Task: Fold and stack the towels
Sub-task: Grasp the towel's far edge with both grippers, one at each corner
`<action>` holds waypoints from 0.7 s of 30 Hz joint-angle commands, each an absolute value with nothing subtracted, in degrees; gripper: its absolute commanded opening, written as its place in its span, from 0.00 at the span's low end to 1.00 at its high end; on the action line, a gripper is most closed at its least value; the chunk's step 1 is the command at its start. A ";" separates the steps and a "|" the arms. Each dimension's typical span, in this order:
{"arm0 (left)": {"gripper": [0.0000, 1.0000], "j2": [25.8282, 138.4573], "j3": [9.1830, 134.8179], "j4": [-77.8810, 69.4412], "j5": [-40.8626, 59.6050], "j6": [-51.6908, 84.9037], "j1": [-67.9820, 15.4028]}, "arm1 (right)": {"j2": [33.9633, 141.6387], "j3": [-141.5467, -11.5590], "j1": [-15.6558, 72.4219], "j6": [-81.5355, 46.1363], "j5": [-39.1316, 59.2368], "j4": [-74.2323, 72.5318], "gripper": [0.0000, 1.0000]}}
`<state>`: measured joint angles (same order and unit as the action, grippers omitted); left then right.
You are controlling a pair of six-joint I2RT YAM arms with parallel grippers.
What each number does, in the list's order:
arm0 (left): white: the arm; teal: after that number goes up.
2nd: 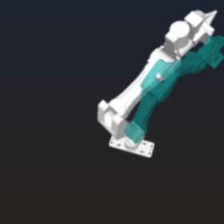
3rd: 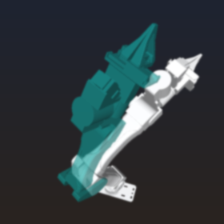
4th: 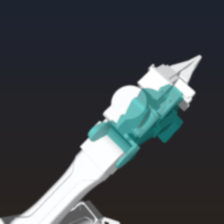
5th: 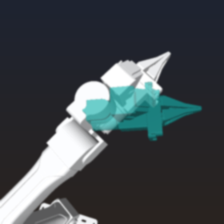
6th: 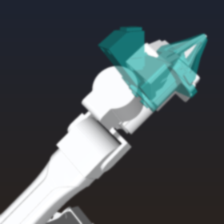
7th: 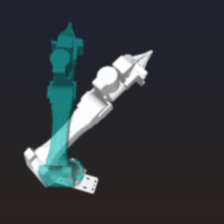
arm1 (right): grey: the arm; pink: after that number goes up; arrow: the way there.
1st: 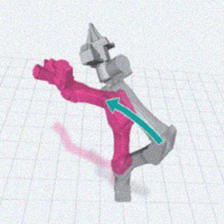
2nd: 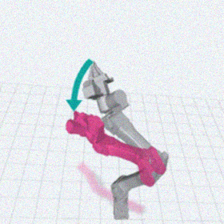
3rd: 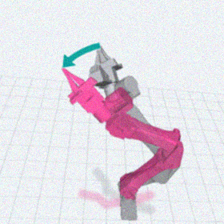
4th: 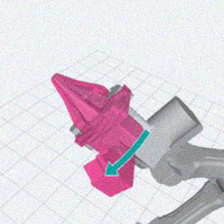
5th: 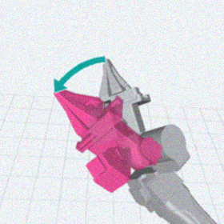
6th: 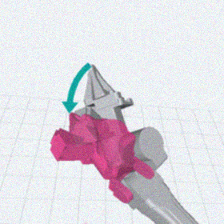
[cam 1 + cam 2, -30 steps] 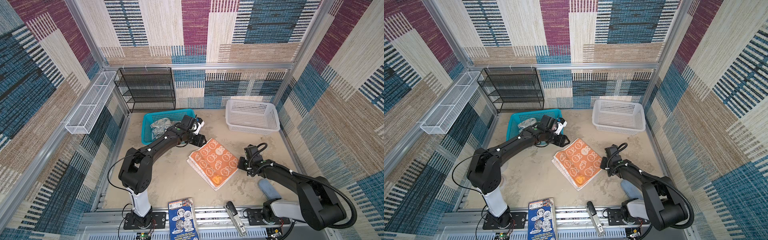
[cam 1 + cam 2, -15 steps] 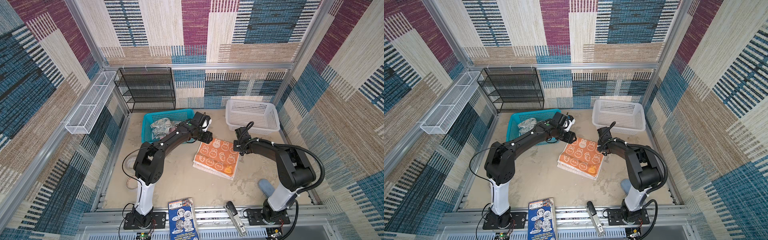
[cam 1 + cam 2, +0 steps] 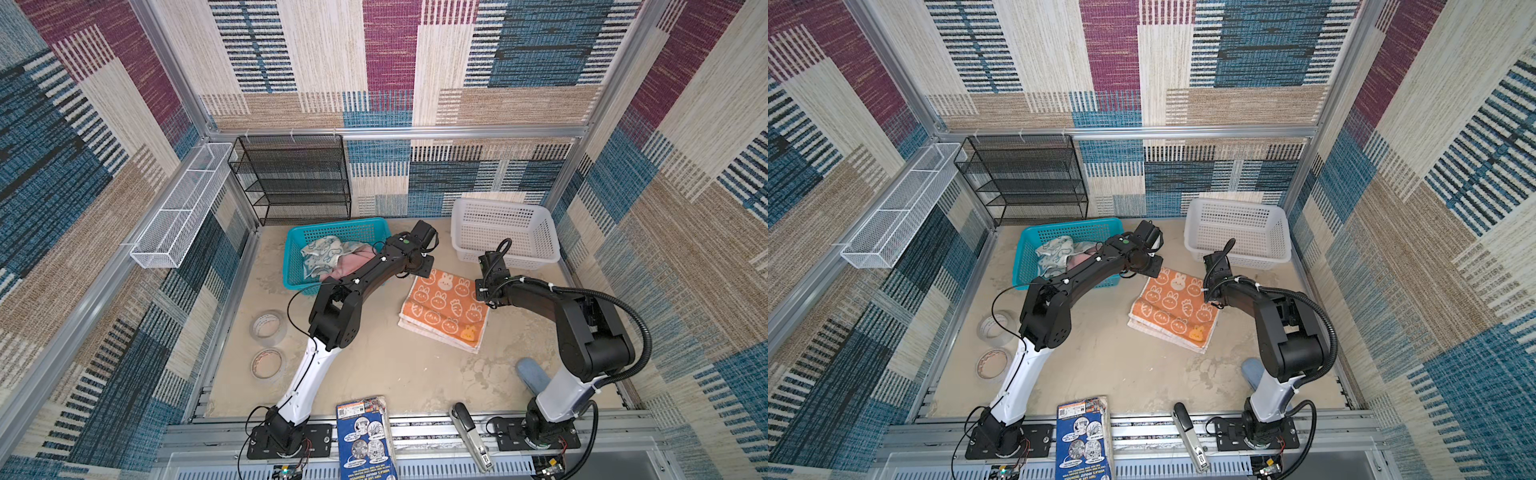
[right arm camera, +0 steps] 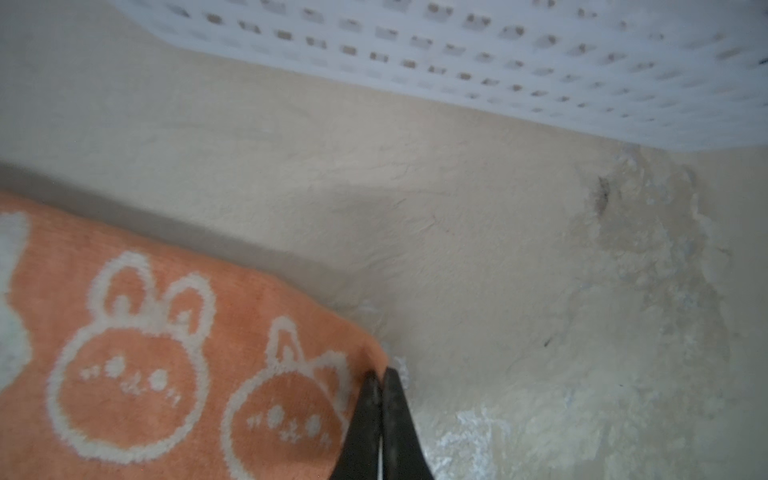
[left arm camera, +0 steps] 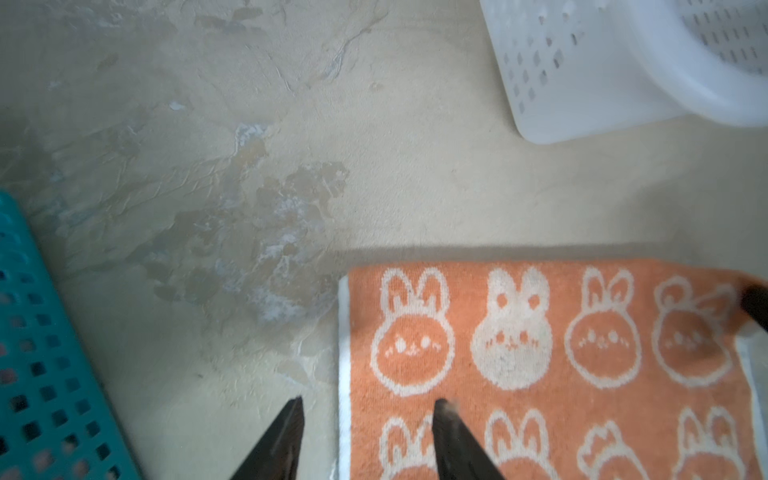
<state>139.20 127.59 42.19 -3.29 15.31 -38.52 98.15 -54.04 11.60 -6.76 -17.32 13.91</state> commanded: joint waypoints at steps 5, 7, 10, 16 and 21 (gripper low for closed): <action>0.50 145.12 135.14 43.95 -5.19 19.28 -38.29 | 96.85 -52.60 11.65 -5.73 -12.58 9.16 0.00; 0.48 146.34 136.25 43.94 -4.93 19.70 -38.19 | 96.52 -52.56 11.58 -5.63 -12.24 9.13 0.00; 0.46 148.37 137.92 43.88 -4.15 20.12 -38.05 | 95.67 -52.47 11.64 -5.70 -11.45 8.85 0.00; 0.39 151.40 138.98 42.76 -3.45 21.62 -37.54 | 94.75 -52.04 11.67 -5.55 -9.94 8.36 0.00; 0.38 152.14 139.35 42.68 -4.67 21.71 -37.44 | 94.75 -51.91 11.67 -5.45 -9.67 8.37 0.00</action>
